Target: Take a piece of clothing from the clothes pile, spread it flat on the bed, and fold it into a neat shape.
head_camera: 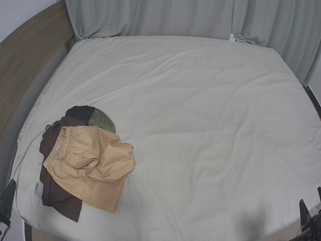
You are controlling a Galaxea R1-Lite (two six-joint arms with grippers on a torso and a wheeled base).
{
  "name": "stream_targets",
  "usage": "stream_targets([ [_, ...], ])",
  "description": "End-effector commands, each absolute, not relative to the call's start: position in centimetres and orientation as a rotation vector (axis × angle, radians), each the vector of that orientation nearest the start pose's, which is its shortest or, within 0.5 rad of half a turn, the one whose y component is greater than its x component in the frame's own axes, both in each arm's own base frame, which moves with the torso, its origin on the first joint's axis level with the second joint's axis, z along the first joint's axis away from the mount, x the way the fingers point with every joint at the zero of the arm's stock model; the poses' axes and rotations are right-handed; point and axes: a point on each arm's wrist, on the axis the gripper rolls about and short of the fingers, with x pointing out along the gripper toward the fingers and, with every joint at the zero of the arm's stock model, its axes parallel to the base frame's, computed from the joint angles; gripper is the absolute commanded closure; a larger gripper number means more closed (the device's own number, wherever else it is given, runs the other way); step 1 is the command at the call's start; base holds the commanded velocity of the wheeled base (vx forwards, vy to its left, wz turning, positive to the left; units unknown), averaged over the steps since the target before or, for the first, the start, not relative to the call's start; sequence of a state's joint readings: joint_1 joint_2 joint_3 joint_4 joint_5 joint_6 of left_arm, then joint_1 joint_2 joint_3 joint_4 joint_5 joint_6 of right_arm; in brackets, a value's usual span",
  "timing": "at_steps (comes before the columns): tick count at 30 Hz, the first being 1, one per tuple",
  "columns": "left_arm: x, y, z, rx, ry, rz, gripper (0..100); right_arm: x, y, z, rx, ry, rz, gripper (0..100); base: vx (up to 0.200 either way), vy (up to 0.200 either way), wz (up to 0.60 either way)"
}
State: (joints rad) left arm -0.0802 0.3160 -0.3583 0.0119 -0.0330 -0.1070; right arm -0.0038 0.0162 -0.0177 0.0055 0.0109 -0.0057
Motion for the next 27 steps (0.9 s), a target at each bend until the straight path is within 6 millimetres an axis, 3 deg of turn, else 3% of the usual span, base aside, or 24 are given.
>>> stream_targets([
  [1, 3.2, -0.5, 18.8, -0.136, 0.175, -0.144, 0, -2.3, 0.0, 7.5, -0.005, 0.003, 0.008, 0, 0.000, 0.000, 0.00],
  [11, 8.5, -0.7, 19.1, -0.171, 0.346, -0.213, 0, -2.3, 0.0, 7.5, -0.005, 0.003, 0.008, 0, 0.000, 0.000, 0.00],
  [18, 13.1, 1.8, 18.1, -0.219, 0.375, -0.211, 0, -2.3, 0.0, 7.5, -0.005, 0.003, 0.008, 0, 0.000, 0.000, 0.00],
  [27, 16.6, 4.3, 16.5, -0.215, 0.414, -0.274, 0, -2.3, 0.0, 7.5, -0.005, 0.003, 0.008, 0, 0.000, 0.000, 0.00],
])
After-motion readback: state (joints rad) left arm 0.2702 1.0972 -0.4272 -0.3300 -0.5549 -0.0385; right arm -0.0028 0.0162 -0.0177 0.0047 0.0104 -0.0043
